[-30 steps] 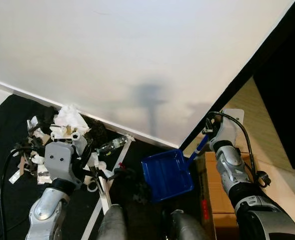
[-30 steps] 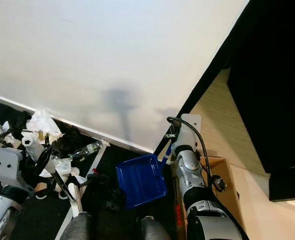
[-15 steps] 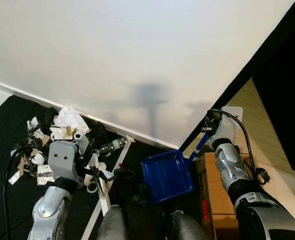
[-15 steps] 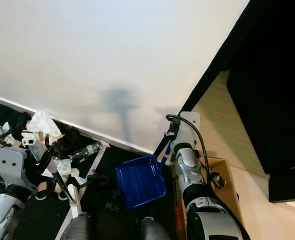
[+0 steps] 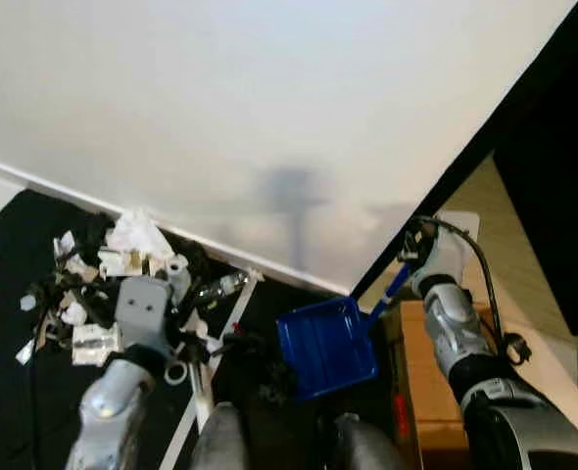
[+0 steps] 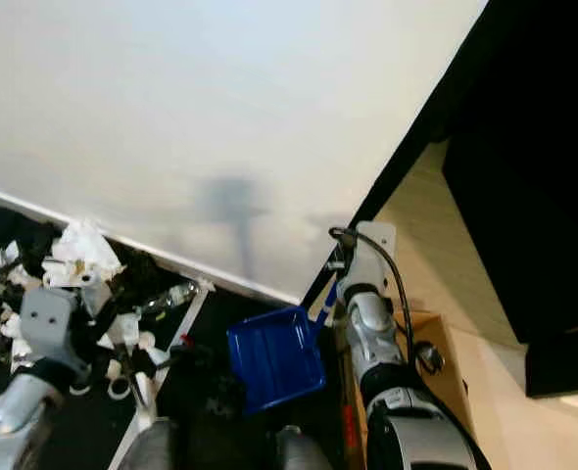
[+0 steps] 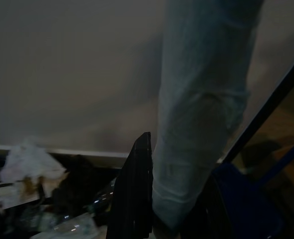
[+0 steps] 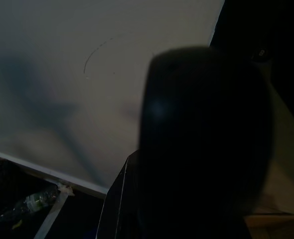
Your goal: Sweep floor
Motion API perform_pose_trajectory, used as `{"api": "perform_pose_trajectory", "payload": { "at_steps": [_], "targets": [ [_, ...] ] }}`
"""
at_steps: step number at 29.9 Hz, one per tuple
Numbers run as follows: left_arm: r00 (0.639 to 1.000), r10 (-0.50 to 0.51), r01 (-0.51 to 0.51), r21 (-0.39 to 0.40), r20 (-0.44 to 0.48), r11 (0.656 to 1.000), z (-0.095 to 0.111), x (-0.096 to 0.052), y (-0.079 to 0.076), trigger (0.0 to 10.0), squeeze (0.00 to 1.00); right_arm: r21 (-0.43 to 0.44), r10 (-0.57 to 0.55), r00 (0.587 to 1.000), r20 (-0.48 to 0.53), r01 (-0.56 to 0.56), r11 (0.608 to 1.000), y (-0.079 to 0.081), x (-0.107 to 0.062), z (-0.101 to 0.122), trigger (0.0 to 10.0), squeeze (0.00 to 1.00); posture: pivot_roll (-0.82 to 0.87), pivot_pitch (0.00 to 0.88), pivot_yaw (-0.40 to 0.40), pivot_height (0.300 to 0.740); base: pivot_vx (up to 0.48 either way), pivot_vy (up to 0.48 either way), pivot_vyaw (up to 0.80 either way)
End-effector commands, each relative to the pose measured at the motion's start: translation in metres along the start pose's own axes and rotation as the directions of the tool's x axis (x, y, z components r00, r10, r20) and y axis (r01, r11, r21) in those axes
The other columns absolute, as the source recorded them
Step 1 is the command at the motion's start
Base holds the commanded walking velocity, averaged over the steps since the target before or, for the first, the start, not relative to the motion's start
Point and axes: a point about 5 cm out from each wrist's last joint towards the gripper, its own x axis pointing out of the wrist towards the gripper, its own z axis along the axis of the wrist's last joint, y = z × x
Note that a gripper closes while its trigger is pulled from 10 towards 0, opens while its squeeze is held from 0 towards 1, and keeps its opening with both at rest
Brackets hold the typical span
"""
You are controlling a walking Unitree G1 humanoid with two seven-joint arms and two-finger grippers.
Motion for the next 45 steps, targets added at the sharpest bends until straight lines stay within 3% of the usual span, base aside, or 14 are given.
{"api": "perform_pose_trajectory", "payload": {
  "at_steps": [1, 8, 13, 26, 33, 38, 41, 44, 45],
  "targets": [
    [1.0, -0.017, 0.018, -0.039, 0.004, 0.999, -0.005, 0.003, -0.013, 10.0, 0.0, 0.021, 0.01, 0.998, -0.061, -0.008, 1.0, 0.001, -0.006, -0.014, 10.0, 0.0, 0.26, 0.18, -0.114, 0.74, 0.0, 0.0, 0.0],
    [0.998, -0.053, 0.057, -0.121, 0.036, 0.991, -0.002, 0.01, -0.028, 10.0, 0.0, 0.026, -0.001, 0.999, -0.042, 0.002, 1.0, 0.001, -0.004, -0.01, 10.0, 0.0, 0.25, 0.175, -0.091, 0.74, 0.0, 0.0, 0.0],
    [0.982, -0.138, 0.16, -0.187, 0.128, 0.969, 0.013, 0.023, -0.048, 10.0, 0.0, 0.03, -0.012, 0.999, -0.043, 0.013, 0.999, 0.0, -0.006, -0.013, 10.0, 0.0, 0.24, 0.181, -0.086, 0.74, 0.0, 0.0, 0.0],
    [0.964, -0.165, 0.217, -0.256, 0.208, 0.942, 0.028, 0.04, -0.06, 10.0, 0.0, 0.033, -0.016, 0.999, -0.041, 0.017, 0.999, 0.0, -0.006, -0.012, 10.0, 0.0, 0.24, 0.181, -0.085, 0.74, 0.0, 0.0, 0.0],
    [0.954, -0.148, 0.226, -0.301, 0.261, 0.927, 0.044, 0.036, -0.051, 10.0, 0.0, 0.035, -0.019, 0.999, -0.043, 0.021, 0.999, -0.001, -0.007, -0.014, 10.0, 0.0, 0.25, 0.189, -0.085, 0.74, 0.0, 0.0, 0.0],
    [0.934, -0.189, 0.278, -0.282, 0.304, 0.918, 0.062, 0.028, -0.041, 10.0, 0.0, 0.035, -0.019, 0.999, -0.047, 0.021, 0.999, -0.001, -0.008, -0.015, 10.0, 0.0, 0.25, 0.193, -0.083, 0.74, 0.0, 0.0, 0.0],
    [0.928, -0.213, 0.288, -0.224, 0.306, 0.931, 0.07, 0.022, -0.031, 10.0, 0.0, 0.036, -0.019, 0.999, -0.048, 0.021, 0.999, -0.001, -0.008, -0.016, 10.0, 0.0, 0.26, 0.197, -0.081, 0.74, 0.0, 0.0, 0.0],
    [0.936, -0.252, 0.279, -0.079, 0.245, 0.957, 0.071, 0.009, -0.008, 10.0, 0.0, 0.037, -0.019, 0.999, -0.051, 0.021, 0.999, 0.0, -0.009, -0.016, 10.0, 0.0, 0.26, 0.205, -0.078, 0.74, 0.0, 0.0, 0.0],
    [0.936, -0.252, 0.279, -0.079, 0.245, 0.957, 0.071, 0.009, -0.008, 10.0, 0.0, 0.037, -0.019, 0.999, -0.051, 0.021, 0.999, 0.0, -0.009, -0.016, 10.0, 0.0, 0.26, 0.205, -0.078, 0.74, 0.0, 0.0, 0.0]
  ]
}}
